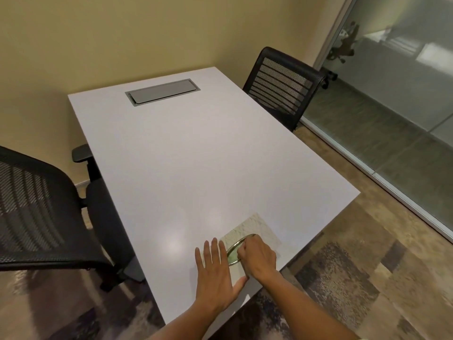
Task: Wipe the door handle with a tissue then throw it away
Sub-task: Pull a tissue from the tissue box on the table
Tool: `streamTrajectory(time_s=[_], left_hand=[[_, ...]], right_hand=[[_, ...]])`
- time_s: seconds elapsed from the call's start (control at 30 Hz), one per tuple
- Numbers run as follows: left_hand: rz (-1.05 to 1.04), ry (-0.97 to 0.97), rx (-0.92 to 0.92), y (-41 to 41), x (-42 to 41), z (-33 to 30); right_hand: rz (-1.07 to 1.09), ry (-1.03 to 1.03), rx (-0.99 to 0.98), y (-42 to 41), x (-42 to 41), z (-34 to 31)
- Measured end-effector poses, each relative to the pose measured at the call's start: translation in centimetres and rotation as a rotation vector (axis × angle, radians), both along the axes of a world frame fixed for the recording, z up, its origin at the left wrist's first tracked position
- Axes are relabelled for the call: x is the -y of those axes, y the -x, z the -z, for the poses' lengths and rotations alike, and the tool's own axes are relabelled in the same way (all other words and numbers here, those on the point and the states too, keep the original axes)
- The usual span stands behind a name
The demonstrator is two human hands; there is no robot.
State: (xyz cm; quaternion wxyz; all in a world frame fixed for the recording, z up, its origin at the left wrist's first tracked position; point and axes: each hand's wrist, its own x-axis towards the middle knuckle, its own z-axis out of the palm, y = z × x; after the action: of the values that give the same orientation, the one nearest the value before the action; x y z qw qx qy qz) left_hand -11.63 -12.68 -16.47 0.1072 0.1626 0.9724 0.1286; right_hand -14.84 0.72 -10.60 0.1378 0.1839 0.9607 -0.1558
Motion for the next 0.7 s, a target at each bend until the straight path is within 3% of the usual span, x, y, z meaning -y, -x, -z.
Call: streamTrajectory(time_s=[0.5, 0.7], left_hand=[[0.082, 0.011, -0.037, -0.1, 0.3, -0.7], [0.072, 0.005, -0.027, -0.1, 0.3, -0.2]], right_hand=[[0.069, 0.334, 0.029, -1.5, -1.9, -2.0], [0.098, 0.358, 0.016, -2.8, -2.2, -2.8]])
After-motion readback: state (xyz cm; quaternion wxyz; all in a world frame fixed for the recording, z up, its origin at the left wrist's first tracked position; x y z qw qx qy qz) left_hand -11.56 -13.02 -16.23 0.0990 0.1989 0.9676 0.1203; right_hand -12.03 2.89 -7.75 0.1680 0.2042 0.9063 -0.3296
